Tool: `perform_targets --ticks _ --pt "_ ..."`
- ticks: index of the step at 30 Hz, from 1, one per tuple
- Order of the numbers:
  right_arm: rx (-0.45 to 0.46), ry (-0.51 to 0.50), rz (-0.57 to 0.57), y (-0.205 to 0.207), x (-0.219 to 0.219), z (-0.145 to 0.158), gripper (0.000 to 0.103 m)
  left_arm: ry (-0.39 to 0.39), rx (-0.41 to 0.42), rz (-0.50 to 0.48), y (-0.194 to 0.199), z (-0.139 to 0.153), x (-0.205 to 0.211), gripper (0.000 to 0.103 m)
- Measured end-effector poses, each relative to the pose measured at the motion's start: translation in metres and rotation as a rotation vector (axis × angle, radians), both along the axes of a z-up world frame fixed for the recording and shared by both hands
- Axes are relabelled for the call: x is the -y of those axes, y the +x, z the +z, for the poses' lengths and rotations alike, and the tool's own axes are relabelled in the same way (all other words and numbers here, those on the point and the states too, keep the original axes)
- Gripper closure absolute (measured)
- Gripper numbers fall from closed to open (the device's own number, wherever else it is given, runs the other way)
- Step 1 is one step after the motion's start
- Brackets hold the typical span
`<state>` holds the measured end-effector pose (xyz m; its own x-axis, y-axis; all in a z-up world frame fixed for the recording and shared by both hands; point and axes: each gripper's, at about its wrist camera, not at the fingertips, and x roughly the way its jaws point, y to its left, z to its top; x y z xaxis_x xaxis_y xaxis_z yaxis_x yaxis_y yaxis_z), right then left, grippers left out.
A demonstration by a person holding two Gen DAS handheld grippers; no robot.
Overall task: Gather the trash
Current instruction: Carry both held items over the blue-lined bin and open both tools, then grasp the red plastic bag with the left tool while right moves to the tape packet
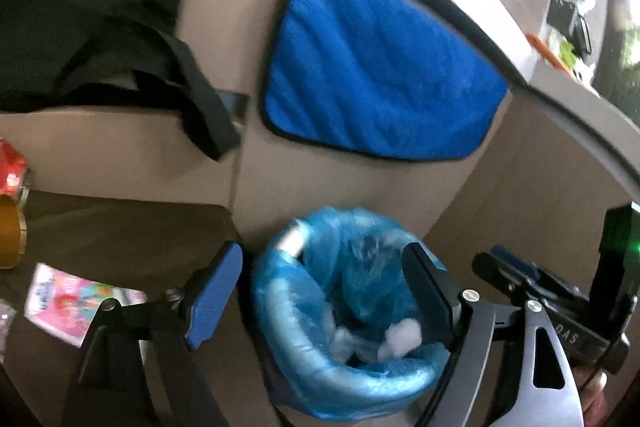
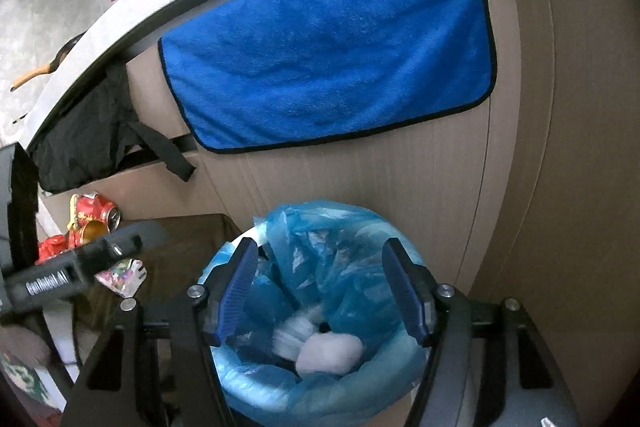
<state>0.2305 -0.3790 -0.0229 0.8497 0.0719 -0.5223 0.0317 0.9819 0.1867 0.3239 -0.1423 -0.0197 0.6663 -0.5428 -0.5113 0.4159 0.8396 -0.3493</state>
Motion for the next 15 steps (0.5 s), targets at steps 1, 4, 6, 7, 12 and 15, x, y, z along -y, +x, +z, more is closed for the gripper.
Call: perform_targets --ticks 1,4,6,7,12,15 --pt "0.002 -0.003 0.0 -0.002 -0.002 0.001 0.041 -0.002 0.008 0.021 -0.002 0.005 -0.01 0.021" --pt "0.014 -0.018 0.001 -0.008 -0.009 0.009 0.041 0.007 0.036 0.072 -0.011 0.013 -0.034 0.015" --pt "0.024 -0.022 0.005 -0.012 -0.016 0.015 0.041 0.019 0.059 0.112 -0.019 0.017 -0.056 0.013" --pt "0.029 -0.023 0.011 -0.014 -0.02 0.018 0.041 0.03 0.07 0.136 -0.024 0.02 -0.069 0.012" --pt "0.046 -0.042 0.059 -0.019 -0.05 0.031 0.041 0.125 0.142 0.215 -0.048 0.026 -0.112 0.002" --pt "0.066 -0.064 0.097 -0.023 -0.077 0.037 0.04 0.146 0.15 0.244 -0.061 0.027 -0.145 0.002"
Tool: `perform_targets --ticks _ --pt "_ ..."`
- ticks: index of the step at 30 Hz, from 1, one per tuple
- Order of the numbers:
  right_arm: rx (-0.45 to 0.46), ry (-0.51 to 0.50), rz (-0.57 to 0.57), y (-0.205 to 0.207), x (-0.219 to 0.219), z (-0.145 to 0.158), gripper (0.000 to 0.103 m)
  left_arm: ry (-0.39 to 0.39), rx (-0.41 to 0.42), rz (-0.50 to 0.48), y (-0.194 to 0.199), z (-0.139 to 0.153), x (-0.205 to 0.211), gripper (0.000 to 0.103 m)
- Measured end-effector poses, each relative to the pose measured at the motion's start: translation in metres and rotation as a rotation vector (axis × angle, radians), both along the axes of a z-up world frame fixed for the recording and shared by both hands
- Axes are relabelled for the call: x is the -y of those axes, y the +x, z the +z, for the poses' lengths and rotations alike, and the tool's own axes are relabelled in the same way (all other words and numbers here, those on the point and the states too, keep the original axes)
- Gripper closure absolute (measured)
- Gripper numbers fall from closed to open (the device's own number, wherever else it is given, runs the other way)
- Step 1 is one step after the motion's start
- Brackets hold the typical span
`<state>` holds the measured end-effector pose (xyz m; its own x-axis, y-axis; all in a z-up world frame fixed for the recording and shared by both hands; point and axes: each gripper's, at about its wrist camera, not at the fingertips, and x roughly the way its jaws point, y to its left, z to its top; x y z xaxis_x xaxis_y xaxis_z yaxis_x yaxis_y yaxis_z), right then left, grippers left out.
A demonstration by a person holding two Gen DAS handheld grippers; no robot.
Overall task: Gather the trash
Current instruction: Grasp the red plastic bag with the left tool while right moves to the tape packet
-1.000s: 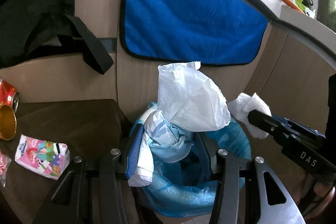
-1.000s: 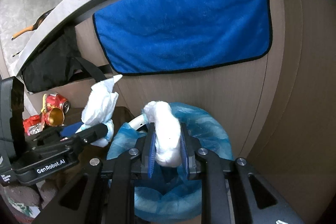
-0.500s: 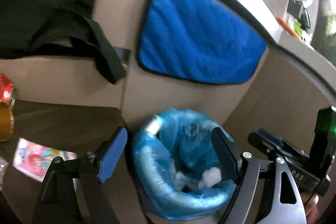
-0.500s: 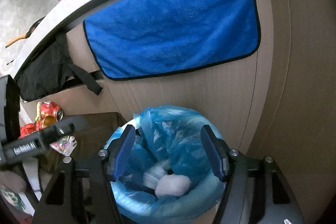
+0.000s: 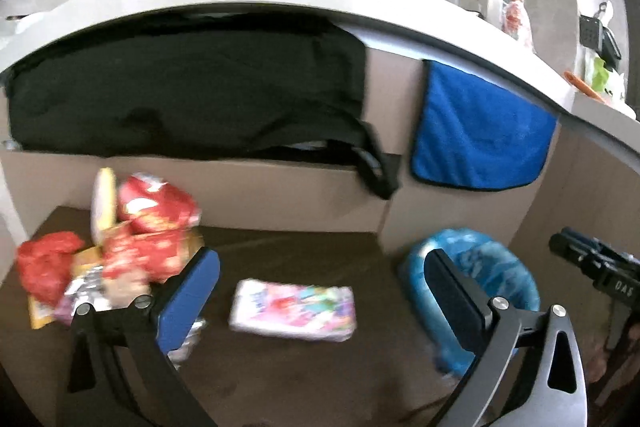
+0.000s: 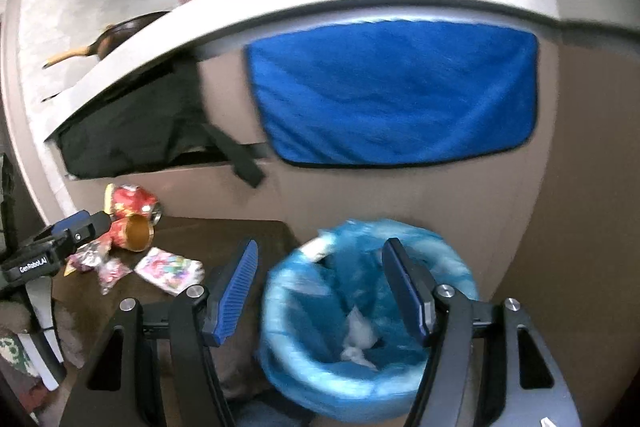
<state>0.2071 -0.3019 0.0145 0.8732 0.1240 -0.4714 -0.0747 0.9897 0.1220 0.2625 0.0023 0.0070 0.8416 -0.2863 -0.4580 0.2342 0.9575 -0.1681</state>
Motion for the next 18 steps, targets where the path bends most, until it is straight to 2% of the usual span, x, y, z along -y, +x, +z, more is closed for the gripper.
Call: perform_targets --ticks 4,9,18 --pt "0.014 -0.037 0.068 -0.002 -0.04 0.005 0.04 -0.019 -0.008 0.09 -0.019 -0.001 -0.053 0.002" --pt "0.01 -0.087 0.179 0.001 -0.096 0.003 0.04 0.02 -0.005 0.193 -0.037 -0.008 -0.1 0.002" --pt "-0.041 -0.145 0.315 0.012 -0.169 -0.019 0.04 0.022 -0.094 0.333 -0.042 -0.042 -0.193 0.003"
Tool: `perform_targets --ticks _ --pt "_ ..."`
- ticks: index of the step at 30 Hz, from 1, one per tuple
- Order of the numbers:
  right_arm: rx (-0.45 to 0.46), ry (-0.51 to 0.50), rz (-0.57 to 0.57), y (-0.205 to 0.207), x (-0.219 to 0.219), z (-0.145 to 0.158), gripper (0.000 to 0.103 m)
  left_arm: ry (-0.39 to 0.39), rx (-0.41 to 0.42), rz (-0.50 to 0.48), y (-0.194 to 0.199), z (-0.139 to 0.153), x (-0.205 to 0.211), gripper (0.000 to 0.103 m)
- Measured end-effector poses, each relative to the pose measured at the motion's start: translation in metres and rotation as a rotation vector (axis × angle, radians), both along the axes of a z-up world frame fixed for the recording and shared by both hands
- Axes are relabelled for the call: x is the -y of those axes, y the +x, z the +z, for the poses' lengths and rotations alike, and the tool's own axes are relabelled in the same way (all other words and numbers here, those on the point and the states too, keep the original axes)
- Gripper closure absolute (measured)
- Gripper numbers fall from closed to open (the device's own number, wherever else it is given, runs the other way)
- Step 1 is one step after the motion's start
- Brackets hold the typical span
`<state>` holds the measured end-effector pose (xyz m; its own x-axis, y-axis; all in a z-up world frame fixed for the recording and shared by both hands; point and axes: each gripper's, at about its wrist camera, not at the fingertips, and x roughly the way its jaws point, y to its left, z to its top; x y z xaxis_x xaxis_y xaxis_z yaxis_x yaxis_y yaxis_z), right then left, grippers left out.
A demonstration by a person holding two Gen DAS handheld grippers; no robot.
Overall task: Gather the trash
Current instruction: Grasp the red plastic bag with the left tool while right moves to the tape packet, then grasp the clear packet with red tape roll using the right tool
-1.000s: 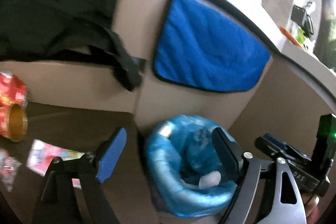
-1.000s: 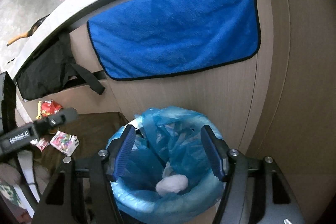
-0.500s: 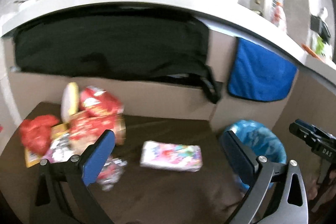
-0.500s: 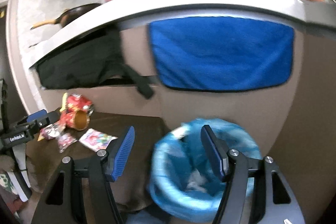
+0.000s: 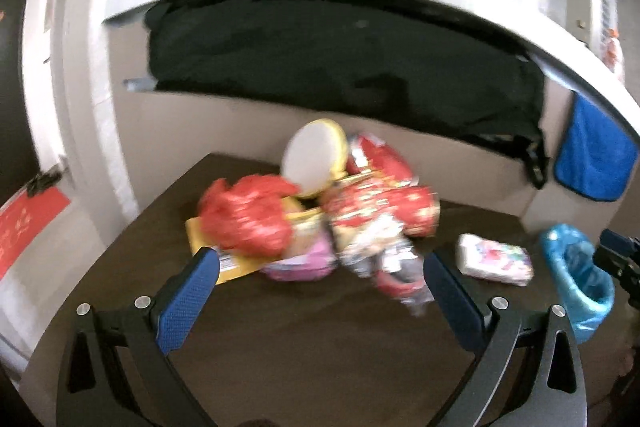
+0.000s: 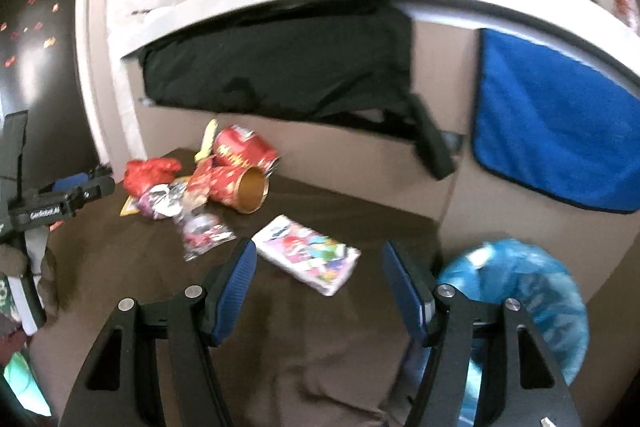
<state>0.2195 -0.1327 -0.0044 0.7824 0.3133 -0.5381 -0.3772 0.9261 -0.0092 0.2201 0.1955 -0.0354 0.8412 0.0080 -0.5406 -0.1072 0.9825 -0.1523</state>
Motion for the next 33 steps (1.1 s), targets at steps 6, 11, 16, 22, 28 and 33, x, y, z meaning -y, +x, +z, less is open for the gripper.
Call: perform_targets --ticks 6,11,16,22,28,33 --pt "-0.057 -0.03 0.048 0.011 -0.032 -0.02 0.04 -0.079 -0.022 0.029 0.021 -0.015 -0.042 0.008" --pt "-0.089 -0.058 0.073 0.017 -0.049 -0.03 0.04 -0.084 -0.025 0.061 0.064 -0.016 -0.063 0.008" --pt "-0.102 -0.078 0.086 0.021 -0.063 -0.034 0.04 -0.102 -0.117 0.112 0.103 -0.037 -0.075 0.019" --pt "-0.127 -0.11 0.111 0.029 -0.081 -0.04 0.04 -0.226 -0.154 0.102 0.103 -0.052 -0.089 0.047" --pt "-0.131 -0.105 0.195 0.043 -0.114 -0.04 0.04 -0.231 -0.06 0.036 0.046 -0.023 -0.077 0.049" --pt "-0.15 -0.111 0.286 0.057 -0.145 -0.051 0.04 -0.195 -0.015 0.013 -0.001 -0.008 -0.064 0.049"
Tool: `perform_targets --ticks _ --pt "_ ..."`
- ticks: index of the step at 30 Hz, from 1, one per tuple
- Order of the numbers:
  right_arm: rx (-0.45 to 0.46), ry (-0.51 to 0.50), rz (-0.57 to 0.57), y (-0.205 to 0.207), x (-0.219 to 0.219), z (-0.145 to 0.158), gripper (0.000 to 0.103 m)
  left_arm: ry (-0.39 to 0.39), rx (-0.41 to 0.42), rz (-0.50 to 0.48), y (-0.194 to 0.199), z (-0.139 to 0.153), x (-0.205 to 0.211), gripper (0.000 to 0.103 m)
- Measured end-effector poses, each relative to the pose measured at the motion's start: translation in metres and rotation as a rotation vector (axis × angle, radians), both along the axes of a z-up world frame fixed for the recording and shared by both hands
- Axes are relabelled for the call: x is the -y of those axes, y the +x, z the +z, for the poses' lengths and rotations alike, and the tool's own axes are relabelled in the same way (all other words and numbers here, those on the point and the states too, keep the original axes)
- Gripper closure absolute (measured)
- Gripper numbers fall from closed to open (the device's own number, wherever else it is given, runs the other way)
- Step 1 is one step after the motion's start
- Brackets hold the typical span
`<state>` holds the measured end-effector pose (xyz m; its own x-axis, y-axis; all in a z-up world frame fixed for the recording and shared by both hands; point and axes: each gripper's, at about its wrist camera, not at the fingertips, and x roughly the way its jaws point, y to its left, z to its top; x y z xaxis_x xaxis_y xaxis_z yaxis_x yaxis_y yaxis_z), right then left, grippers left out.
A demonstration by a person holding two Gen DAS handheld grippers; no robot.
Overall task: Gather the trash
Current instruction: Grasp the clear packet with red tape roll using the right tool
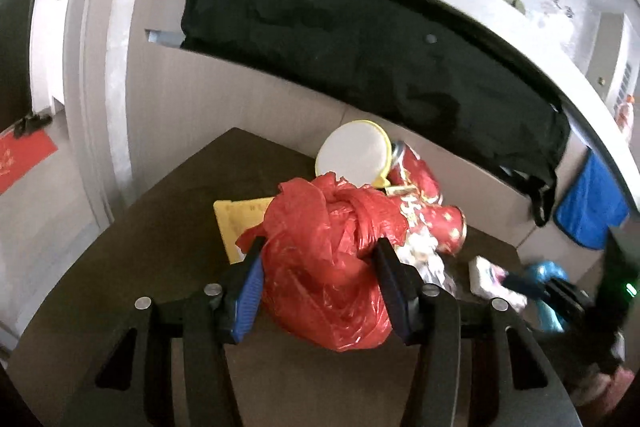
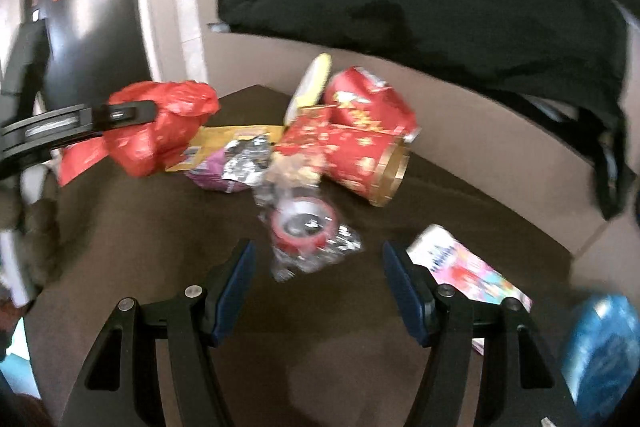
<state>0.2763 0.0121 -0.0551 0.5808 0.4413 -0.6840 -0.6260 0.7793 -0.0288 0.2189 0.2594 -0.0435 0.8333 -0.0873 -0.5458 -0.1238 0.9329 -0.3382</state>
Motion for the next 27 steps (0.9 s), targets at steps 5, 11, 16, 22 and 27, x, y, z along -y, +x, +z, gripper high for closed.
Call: perform_targets --ticks 5,11,16,22,27 --pt "-0.006 -0.032 0.03 0.012 -0.021 -0.012 0.04 -0.013 -0.006 -0.002 -0.024 -0.004 0.003 0.049" --pt "-0.017 -0.067 0.064 0.03 -0.034 -0.025 0.04 -0.057 -0.018 -0.021 -0.031 -0.01 0.0 0.049" --pt "-0.049 -0.073 0.065 0.047 -0.038 -0.033 0.04 -0.05 -0.01 -0.018 -0.032 -0.01 0.003 0.049" --pt "-0.082 -0.1 0.092 0.057 -0.05 -0.046 0.039 -0.038 -0.019 -0.027 -0.028 -0.012 0.008 0.049" --pt "-0.084 -0.101 0.102 0.056 -0.052 -0.046 0.047 -0.04 -0.031 -0.027 -0.024 -0.015 0.01 0.049"
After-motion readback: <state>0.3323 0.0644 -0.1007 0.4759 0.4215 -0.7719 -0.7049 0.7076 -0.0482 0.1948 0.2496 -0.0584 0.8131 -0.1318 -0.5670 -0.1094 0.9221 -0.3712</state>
